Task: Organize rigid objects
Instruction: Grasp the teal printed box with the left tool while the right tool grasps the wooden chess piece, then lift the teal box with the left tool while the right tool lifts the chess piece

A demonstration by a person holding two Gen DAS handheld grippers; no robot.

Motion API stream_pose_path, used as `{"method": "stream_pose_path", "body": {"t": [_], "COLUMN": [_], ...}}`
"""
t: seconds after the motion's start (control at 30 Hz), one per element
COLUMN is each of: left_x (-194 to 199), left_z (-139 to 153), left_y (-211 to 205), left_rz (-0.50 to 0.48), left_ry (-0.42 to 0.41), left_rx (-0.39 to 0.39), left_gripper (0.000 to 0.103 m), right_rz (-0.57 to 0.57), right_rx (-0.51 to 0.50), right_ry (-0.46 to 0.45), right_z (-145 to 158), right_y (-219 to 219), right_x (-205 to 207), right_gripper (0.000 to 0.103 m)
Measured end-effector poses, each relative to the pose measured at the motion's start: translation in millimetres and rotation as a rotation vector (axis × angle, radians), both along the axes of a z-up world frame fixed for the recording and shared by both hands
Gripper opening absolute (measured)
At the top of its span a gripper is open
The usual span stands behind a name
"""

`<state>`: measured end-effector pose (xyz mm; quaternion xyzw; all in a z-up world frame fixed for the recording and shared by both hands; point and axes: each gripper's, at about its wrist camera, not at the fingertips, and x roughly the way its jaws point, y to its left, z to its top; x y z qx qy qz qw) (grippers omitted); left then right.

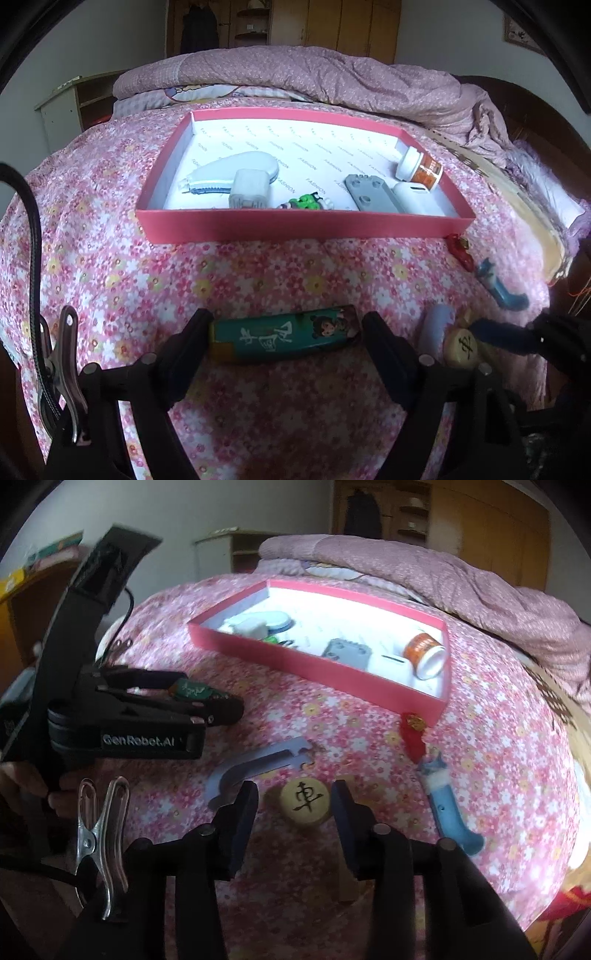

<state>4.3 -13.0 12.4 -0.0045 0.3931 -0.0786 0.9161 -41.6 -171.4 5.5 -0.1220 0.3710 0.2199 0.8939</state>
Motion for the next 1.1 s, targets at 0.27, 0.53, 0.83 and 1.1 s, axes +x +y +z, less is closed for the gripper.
{"method": "stream_pose_path", "body": {"t": [0.27, 0.53, 0.83, 1.1], "left_x": [-5.3, -7.8, -10.4, -10.9], "left_z": [0.2, 1.1, 1.0, 0.6], "left_y": [5.1, 10.0, 10.3, 8.8], "left_rz": [-0.018, -0.03, -0.033, -0.033], "left_ry": [-0.009, -0.012, -0.013, -0.012], "left_rx": [-0.026, -0.057, -0.055, -0.046], "left_gripper": [0.086, 0.086, 0.086, 0.086], "right_rz": [-0.046, -0.076, -0.07, -0.012], "right_rx": [-0.035, 0.022, -0.003, -0.037], "right_ry": [0.084, 0.106, 0.089, 0.09], "right_z": [-7.0, -4.9, -0.7, 0.5], "right_y": [-5.3, -7.0, -14.7, -13.7], "right_x": [5.2, 16.2, -9.5, -32.9], "right_gripper": [0.042, 0.042, 0.042, 0.042]}}
